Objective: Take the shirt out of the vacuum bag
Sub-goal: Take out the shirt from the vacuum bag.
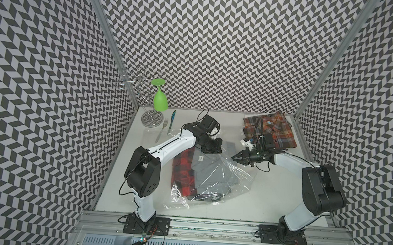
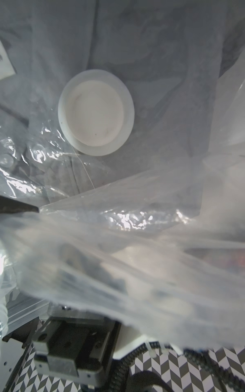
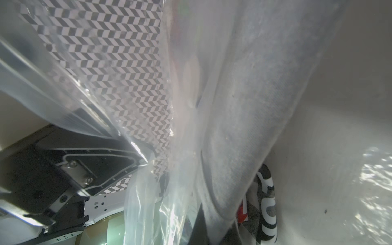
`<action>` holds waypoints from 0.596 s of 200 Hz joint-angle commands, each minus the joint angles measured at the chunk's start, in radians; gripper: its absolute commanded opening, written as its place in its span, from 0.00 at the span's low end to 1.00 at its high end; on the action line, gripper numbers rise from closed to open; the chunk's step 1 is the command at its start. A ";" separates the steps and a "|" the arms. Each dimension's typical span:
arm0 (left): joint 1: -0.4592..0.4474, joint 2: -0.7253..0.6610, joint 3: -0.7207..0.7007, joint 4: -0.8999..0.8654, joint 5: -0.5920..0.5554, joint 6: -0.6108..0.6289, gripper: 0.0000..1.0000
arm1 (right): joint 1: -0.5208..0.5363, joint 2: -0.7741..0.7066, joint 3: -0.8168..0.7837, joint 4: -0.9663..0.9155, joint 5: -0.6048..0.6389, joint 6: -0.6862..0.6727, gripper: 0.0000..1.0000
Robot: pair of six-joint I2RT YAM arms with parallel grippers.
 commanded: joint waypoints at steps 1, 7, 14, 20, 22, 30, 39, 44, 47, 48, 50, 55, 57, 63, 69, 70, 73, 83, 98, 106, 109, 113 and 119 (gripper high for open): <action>0.013 -0.027 -0.029 0.010 -0.004 0.005 0.00 | -0.032 -0.052 -0.013 -0.046 0.059 -0.078 0.00; 0.014 -0.029 -0.035 0.012 -0.006 0.007 0.00 | -0.037 -0.058 -0.013 -0.063 0.069 -0.091 0.00; 0.014 -0.033 -0.041 0.012 -0.006 0.008 0.00 | -0.043 -0.063 -0.013 -0.078 0.077 -0.104 0.00; 0.016 -0.033 -0.045 0.014 -0.008 0.008 0.00 | -0.049 -0.064 -0.014 -0.090 0.084 -0.113 0.00; 0.016 -0.033 -0.048 0.014 -0.008 0.009 0.00 | -0.052 -0.065 -0.014 -0.093 0.087 -0.115 0.00; 0.017 -0.034 -0.053 0.015 -0.008 0.010 0.00 | -0.061 -0.066 -0.014 -0.107 0.097 -0.126 0.00; 0.017 -0.035 -0.059 0.016 -0.008 0.014 0.00 | -0.069 -0.070 -0.017 -0.120 0.118 -0.137 0.00; 0.017 -0.037 -0.063 0.017 -0.009 0.014 0.00 | -0.075 -0.072 -0.017 -0.124 0.129 -0.141 0.00; 0.017 -0.037 -0.065 0.018 -0.009 0.016 0.00 | -0.079 -0.073 -0.017 -0.127 0.134 -0.143 0.00; 0.017 -0.038 -0.066 0.017 -0.010 0.016 0.00 | -0.079 -0.074 -0.017 -0.129 0.134 -0.143 0.00; 0.017 -0.038 -0.067 0.019 -0.010 0.015 0.00 | -0.083 -0.074 -0.017 -0.129 0.136 -0.144 0.00; 0.017 -0.039 -0.071 0.019 -0.010 0.016 0.00 | -0.091 -0.076 -0.019 -0.132 0.137 -0.146 0.00; 0.017 -0.040 -0.072 0.020 -0.010 0.016 0.00 | -0.094 -0.076 -0.019 -0.132 0.137 -0.146 0.00; 0.017 -0.045 -0.077 0.023 -0.007 0.017 0.00 | -0.104 -0.075 -0.020 -0.132 0.138 -0.148 0.00; 0.016 -0.048 -0.081 0.030 0.002 0.017 0.01 | -0.111 -0.072 -0.018 -0.134 0.142 -0.149 0.00; 0.016 -0.050 -0.082 0.030 0.004 0.017 0.02 | -0.112 -0.071 -0.018 -0.134 0.144 -0.150 0.00; 0.016 -0.051 -0.084 0.036 0.011 0.016 0.04 | -0.114 -0.069 -0.015 -0.136 0.149 -0.153 0.00; 0.012 -0.061 -0.083 0.053 0.036 0.011 0.23 | -0.115 -0.060 -0.012 -0.141 0.159 -0.162 0.00; -0.004 -0.069 -0.063 0.069 0.069 -0.004 0.68 | -0.114 -0.045 -0.027 -0.130 0.157 -0.164 0.00; -0.013 -0.074 -0.043 0.074 0.078 -0.014 0.81 | -0.115 -0.041 -0.043 -0.117 0.153 -0.160 0.00; -0.017 -0.077 -0.035 0.074 0.080 -0.017 0.86 | -0.114 -0.041 -0.050 -0.111 0.152 -0.157 0.00; -0.020 -0.079 -0.024 0.074 0.082 -0.023 0.98 | -0.114 -0.042 -0.058 -0.103 0.152 -0.156 0.00; -0.025 -0.086 -0.009 0.074 0.086 -0.033 0.99 | -0.115 -0.043 -0.068 -0.096 0.152 -0.153 0.00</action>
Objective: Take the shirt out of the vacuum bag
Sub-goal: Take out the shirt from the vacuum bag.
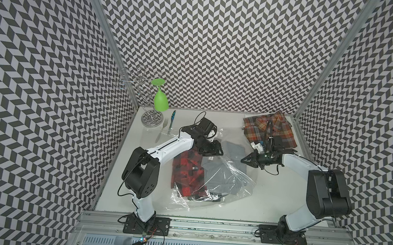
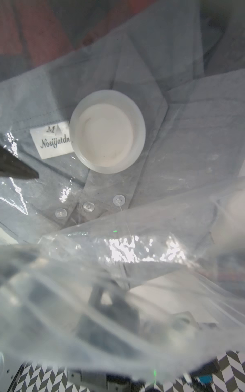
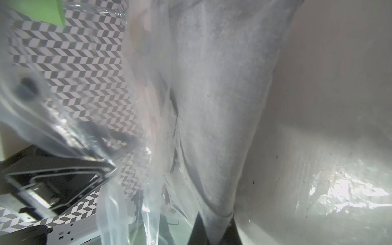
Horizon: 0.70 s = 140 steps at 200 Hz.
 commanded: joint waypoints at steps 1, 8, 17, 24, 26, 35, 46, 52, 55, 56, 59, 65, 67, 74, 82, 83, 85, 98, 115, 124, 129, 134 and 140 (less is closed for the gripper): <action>-0.029 -0.059 0.063 0.029 0.058 -0.026 0.99 | -0.009 -0.005 -0.041 0.043 0.022 -0.025 0.00; -0.029 -0.069 0.077 0.029 0.060 -0.037 0.99 | -0.009 -0.007 -0.049 0.047 0.023 -0.026 0.00; -0.029 -0.090 0.082 0.029 0.054 -0.049 0.99 | -0.008 -0.011 -0.059 0.048 0.028 -0.031 0.00; -0.025 -0.112 0.075 0.027 0.035 -0.059 0.99 | -0.009 -0.013 -0.064 0.043 0.035 -0.037 0.00; -0.024 -0.118 0.071 0.026 0.028 -0.062 0.99 | -0.008 -0.014 -0.064 0.041 0.038 -0.038 0.00; -0.012 -0.148 0.048 0.022 -0.001 -0.078 0.99 | -0.008 -0.016 -0.064 0.027 0.047 -0.050 0.00; 0.012 -0.197 -0.001 0.026 -0.036 -0.098 0.99 | -0.011 -0.020 -0.059 0.004 0.066 -0.070 0.00; 0.027 -0.228 -0.037 0.039 -0.054 -0.110 0.99 | -0.015 -0.024 -0.055 -0.008 0.077 -0.080 0.00; 0.036 -0.244 -0.056 0.046 -0.064 -0.115 0.99 | -0.017 -0.025 -0.053 -0.015 0.081 -0.086 0.00; 0.040 -0.250 -0.059 0.048 -0.066 -0.117 0.99 | -0.018 -0.025 -0.052 -0.017 0.083 -0.087 0.00; 0.049 -0.265 -0.085 0.058 -0.075 -0.123 0.99 | -0.021 -0.027 -0.051 -0.022 0.087 -0.092 0.00; 0.066 -0.296 -0.131 0.076 -0.091 -0.133 0.99 | -0.026 -0.027 -0.048 -0.030 0.092 -0.098 0.00; 0.072 -0.306 -0.148 0.082 -0.096 -0.136 0.99 | -0.027 -0.028 -0.047 -0.033 0.092 -0.100 0.00; 0.097 -0.335 -0.210 0.103 -0.108 -0.148 0.99 | -0.034 -0.027 -0.045 -0.041 0.097 -0.108 0.00; 0.127 -0.355 -0.281 0.124 -0.105 -0.161 0.99 | -0.038 -0.028 -0.043 -0.050 0.102 -0.113 0.00; 0.130 -0.356 -0.291 0.125 -0.104 -0.162 0.99 | -0.038 -0.028 -0.042 -0.052 0.103 -0.113 0.00; 0.137 -0.359 -0.308 0.130 -0.103 -0.163 0.99 | -0.039 -0.028 -0.042 -0.054 0.106 -0.115 0.00; 0.170 -0.357 -0.397 0.150 -0.109 -0.164 0.97 | -0.045 -0.028 -0.038 -0.061 0.115 -0.119 0.00; 0.190 -0.340 -0.469 0.192 -0.102 -0.156 0.94 | -0.049 -0.028 -0.038 -0.069 0.125 -0.127 0.00; 0.196 -0.328 -0.491 0.206 -0.119 -0.155 0.92 | -0.054 -0.030 -0.038 -0.075 0.137 -0.133 0.00; 0.200 -0.321 -0.499 0.208 -0.125 -0.155 0.91 | -0.059 -0.030 -0.039 -0.079 0.144 -0.136 0.00; 0.208 -0.312 -0.506 0.209 -0.127 -0.154 0.91 | -0.064 -0.031 -0.039 -0.081 0.148 -0.139 0.00; 0.215 -0.300 -0.512 0.211 -0.124 -0.150 0.91 | -0.072 -0.033 -0.040 -0.087 0.155 -0.141 0.00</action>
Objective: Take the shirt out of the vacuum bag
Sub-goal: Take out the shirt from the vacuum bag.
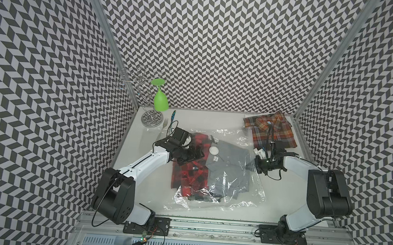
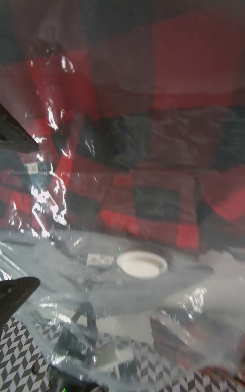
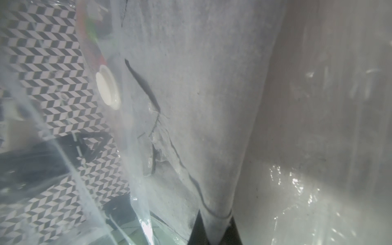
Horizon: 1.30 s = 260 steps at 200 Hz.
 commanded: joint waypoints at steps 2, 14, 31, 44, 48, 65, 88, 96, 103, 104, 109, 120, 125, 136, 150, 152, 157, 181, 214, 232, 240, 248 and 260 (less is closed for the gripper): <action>0.019 0.019 -0.019 0.066 -0.023 0.003 0.91 | -0.031 -0.034 0.019 -0.029 0.052 -0.050 0.00; 0.027 0.043 -0.028 0.063 -0.037 0.015 0.92 | -0.053 -0.039 0.017 -0.040 0.064 -0.055 0.00; 0.032 0.084 -0.036 0.053 -0.046 0.044 0.94 | -0.094 -0.051 0.017 -0.059 0.099 -0.060 0.00; 0.053 0.132 -0.041 0.022 -0.056 0.078 0.94 | -0.130 -0.061 0.013 -0.067 0.130 -0.059 0.00; 0.064 0.145 -0.047 0.017 -0.056 0.086 0.94 | -0.144 -0.063 0.011 -0.070 0.140 -0.056 0.00; 0.115 0.169 -0.086 0.026 -0.060 0.110 0.93 | -0.206 -0.080 0.001 -0.076 0.181 -0.042 0.00; 0.186 0.167 -0.130 0.056 -0.028 0.127 0.92 | -0.299 -0.111 -0.011 -0.077 0.209 -0.015 0.00; 0.201 0.170 -0.132 0.055 -0.025 0.135 0.92 | -0.326 -0.121 -0.014 -0.077 0.218 -0.005 0.00; 0.208 0.172 -0.128 0.053 -0.027 0.142 0.92 | -0.349 -0.129 -0.016 -0.077 0.225 0.002 0.00; 0.208 0.173 -0.128 0.053 -0.027 0.144 0.92 | -0.351 -0.131 -0.016 -0.077 0.225 0.003 0.00; 0.212 0.175 -0.125 0.051 -0.028 0.147 0.92 | -0.365 -0.136 -0.018 -0.077 0.227 0.007 0.00; 0.221 0.185 -0.120 0.048 -0.028 0.155 0.92 | -0.394 -0.149 -0.019 -0.077 0.247 0.021 0.00; 0.226 0.189 -0.120 0.046 -0.025 0.156 0.92 | -0.406 -0.155 -0.023 -0.079 0.260 0.028 0.00; 0.237 0.198 -0.120 0.049 -0.018 0.163 0.92 | -0.443 -0.174 -0.038 -0.078 0.278 0.040 0.00; 0.246 0.203 -0.119 0.048 -0.016 0.174 0.92 | -0.492 -0.191 -0.061 -0.075 0.279 0.051 0.00; 0.247 0.205 -0.118 0.048 -0.016 0.175 0.92 | -0.496 -0.193 -0.064 -0.075 0.279 0.052 0.00; 0.252 0.205 -0.117 0.048 -0.016 0.178 0.92 | -0.516 -0.199 -0.073 -0.073 0.281 0.057 0.00; 0.274 0.213 -0.114 0.044 -0.011 0.192 0.92 | -0.593 -0.221 -0.122 -0.043 0.287 0.093 0.00; 0.305 0.213 -0.107 0.034 0.000 0.210 0.91 | -0.699 -0.243 -0.183 -0.001 0.279 0.143 0.00; 0.318 0.210 -0.097 0.025 0.003 0.222 0.91 | -0.732 -0.256 -0.197 0.012 0.284 0.173 0.00; 0.323 0.209 -0.093 0.021 0.003 0.226 0.91 | -0.744 -0.264 -0.203 0.016 0.292 0.186 0.00; 0.327 0.209 -0.091 0.018 0.005 0.229 0.91 | -0.752 -0.271 -0.209 0.024 0.294 0.199 0.00; 0.333 0.206 -0.088 0.017 0.009 0.231 0.91 | -0.756 -0.276 -0.215 0.027 0.295 0.215 0.06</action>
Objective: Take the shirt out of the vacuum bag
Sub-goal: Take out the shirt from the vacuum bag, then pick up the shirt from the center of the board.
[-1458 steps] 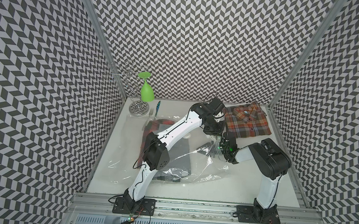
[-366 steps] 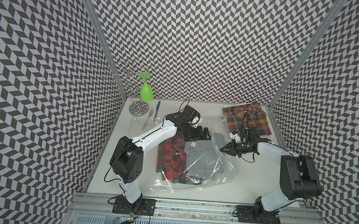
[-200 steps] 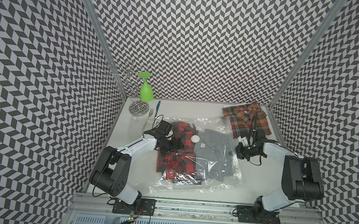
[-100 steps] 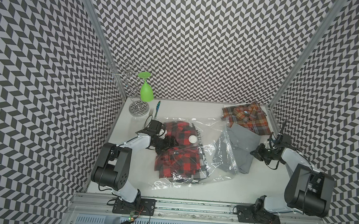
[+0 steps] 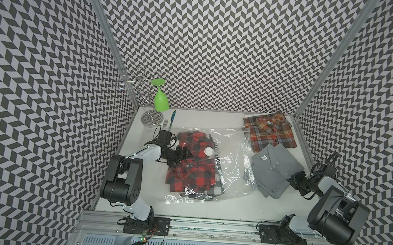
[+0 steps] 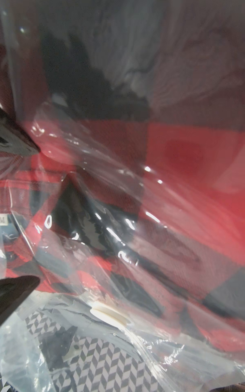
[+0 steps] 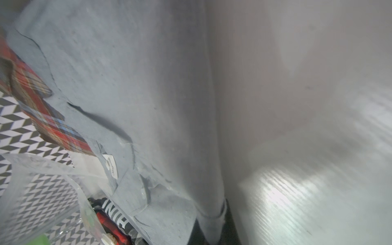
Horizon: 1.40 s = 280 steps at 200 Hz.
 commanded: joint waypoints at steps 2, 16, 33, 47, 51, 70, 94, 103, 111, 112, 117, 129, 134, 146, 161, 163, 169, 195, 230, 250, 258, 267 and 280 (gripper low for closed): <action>0.038 0.056 -0.030 -0.080 -0.184 0.041 0.91 | -0.019 -0.037 -0.007 0.067 0.028 0.055 0.08; 0.041 0.058 -0.026 -0.081 -0.177 0.045 0.91 | -0.019 -0.036 -0.010 0.069 0.022 0.065 0.27; 0.042 0.060 -0.022 -0.081 -0.174 0.047 0.91 | -0.019 -0.047 -0.001 0.056 0.025 0.075 0.44; 0.044 0.062 -0.020 -0.081 -0.166 0.047 0.91 | -0.019 -0.071 0.020 0.039 0.039 0.080 0.55; 0.045 0.062 -0.020 -0.078 -0.163 0.046 0.91 | -0.019 -0.079 0.029 0.031 0.051 0.082 0.58; 0.044 0.065 -0.015 -0.080 -0.156 0.048 0.91 | -0.019 -0.111 0.074 -0.007 0.068 0.087 0.61; 0.046 0.059 -0.023 -0.081 -0.160 0.051 0.91 | 0.000 -0.138 0.114 -0.049 0.044 0.080 0.61; 0.047 0.056 -0.030 -0.080 -0.160 0.052 0.91 | 0.032 -0.146 0.121 -0.063 0.029 0.080 0.61; 0.048 0.055 -0.036 -0.078 -0.158 0.054 0.91 | 0.071 -0.163 0.122 -0.068 0.028 0.089 0.61; 0.047 0.056 -0.036 -0.077 -0.158 0.055 0.91 | 0.077 -0.165 0.122 -0.068 0.028 0.091 0.61; 0.047 0.056 -0.038 -0.077 -0.158 0.056 0.91 | 0.104 -0.178 0.121 -0.067 0.028 0.101 0.61; 0.048 0.058 -0.042 -0.078 -0.158 0.058 0.90 | 0.172 -0.205 0.113 -0.060 0.028 0.132 0.62; 0.047 0.057 -0.042 -0.076 -0.157 0.057 0.90 | 0.196 -0.214 0.111 -0.058 0.030 0.145 0.62; 0.048 0.057 -0.039 -0.074 -0.150 0.057 0.90 | 0.277 -0.228 0.112 -0.060 0.057 0.171 0.62; 0.048 0.059 -0.036 -0.074 -0.147 0.058 0.90 | 0.400 -0.221 0.124 -0.073 0.099 0.188 0.63; 0.047 0.059 -0.035 -0.075 -0.145 0.059 0.90 | 0.411 -0.219 0.127 -0.076 0.106 0.190 0.63; 0.047 0.059 -0.035 -0.075 -0.144 0.061 0.90 | 0.460 -0.206 0.135 -0.088 0.130 0.194 0.63; 0.048 0.057 -0.046 -0.067 -0.147 0.064 0.90 | 0.612 -0.153 0.161 -0.110 0.226 0.222 0.63; 0.057 0.060 -0.067 -0.048 -0.136 0.061 0.90 | 0.780 -0.054 0.248 -0.142 0.356 0.263 0.66; 0.064 0.052 -0.078 -0.034 -0.130 0.064 0.90 | 0.827 -0.005 0.267 -0.130 0.406 0.283 0.66; 0.065 0.052 -0.080 -0.031 -0.128 0.067 0.90 | 0.848 0.019 0.283 -0.134 0.440 0.287 0.66; 0.070 0.053 -0.082 -0.028 -0.124 0.070 0.90 | 0.866 0.052 0.302 -0.143 0.474 0.288 0.66; 0.077 0.056 -0.086 -0.024 -0.118 0.074 0.90 | 0.887 0.098 0.331 -0.170 0.520 0.280 0.66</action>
